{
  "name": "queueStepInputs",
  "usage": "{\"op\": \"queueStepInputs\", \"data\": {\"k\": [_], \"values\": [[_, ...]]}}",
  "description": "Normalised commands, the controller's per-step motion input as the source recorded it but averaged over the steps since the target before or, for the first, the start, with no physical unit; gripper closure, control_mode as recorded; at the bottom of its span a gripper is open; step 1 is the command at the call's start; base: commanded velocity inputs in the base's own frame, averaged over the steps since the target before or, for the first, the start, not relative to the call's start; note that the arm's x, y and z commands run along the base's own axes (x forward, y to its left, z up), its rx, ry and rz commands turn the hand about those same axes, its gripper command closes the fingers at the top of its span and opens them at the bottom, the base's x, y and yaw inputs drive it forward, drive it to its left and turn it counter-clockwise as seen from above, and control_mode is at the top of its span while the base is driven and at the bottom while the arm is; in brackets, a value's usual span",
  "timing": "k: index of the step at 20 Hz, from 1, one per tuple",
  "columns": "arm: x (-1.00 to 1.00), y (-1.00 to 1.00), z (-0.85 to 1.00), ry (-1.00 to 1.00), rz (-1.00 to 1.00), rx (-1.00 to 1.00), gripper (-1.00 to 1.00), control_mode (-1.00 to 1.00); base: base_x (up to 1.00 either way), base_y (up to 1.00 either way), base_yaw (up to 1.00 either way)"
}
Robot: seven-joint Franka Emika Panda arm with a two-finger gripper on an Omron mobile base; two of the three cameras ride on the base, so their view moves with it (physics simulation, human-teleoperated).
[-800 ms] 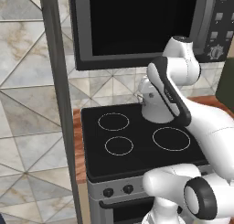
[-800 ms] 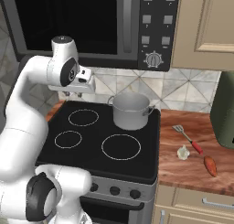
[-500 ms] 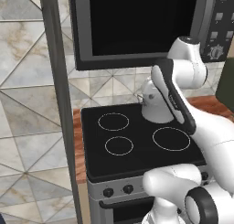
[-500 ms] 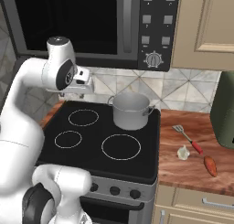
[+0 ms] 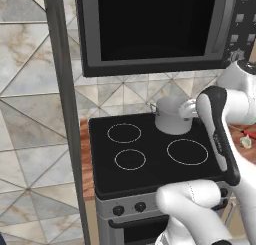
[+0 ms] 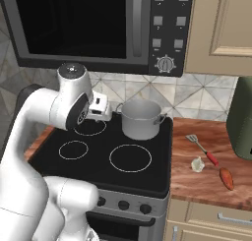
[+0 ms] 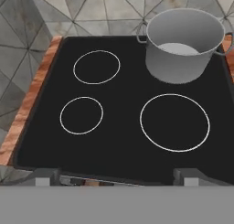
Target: Put the sweet potato and garlic in the pot. Retrieve the spatula and lightly stir the vegetables in the pot.
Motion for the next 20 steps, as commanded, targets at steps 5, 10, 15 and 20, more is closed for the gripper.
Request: {"op": "queueStepInputs", "data": {"k": [5, 10, 15, 20], "values": [[-0.06, -0.93, -0.02, 0.0, 0.0, 0.13, -1.0, -1.0, 0.0, 0.0, 0.0], [0.01, -0.97, -0.06, 0.0, -0.07, 0.06, -1.0, -1.0, 0.0, 0.0, 0.0], [0.01, -0.93, -0.19, 0.03, -0.09, 0.0, -1.0, -1.0, 0.0, 0.0, 0.0], [0.13, -0.85, -0.32, 0.21, -0.2, -0.01, -1.0, -1.0, 0.0, 0.0, 0.0]]}}
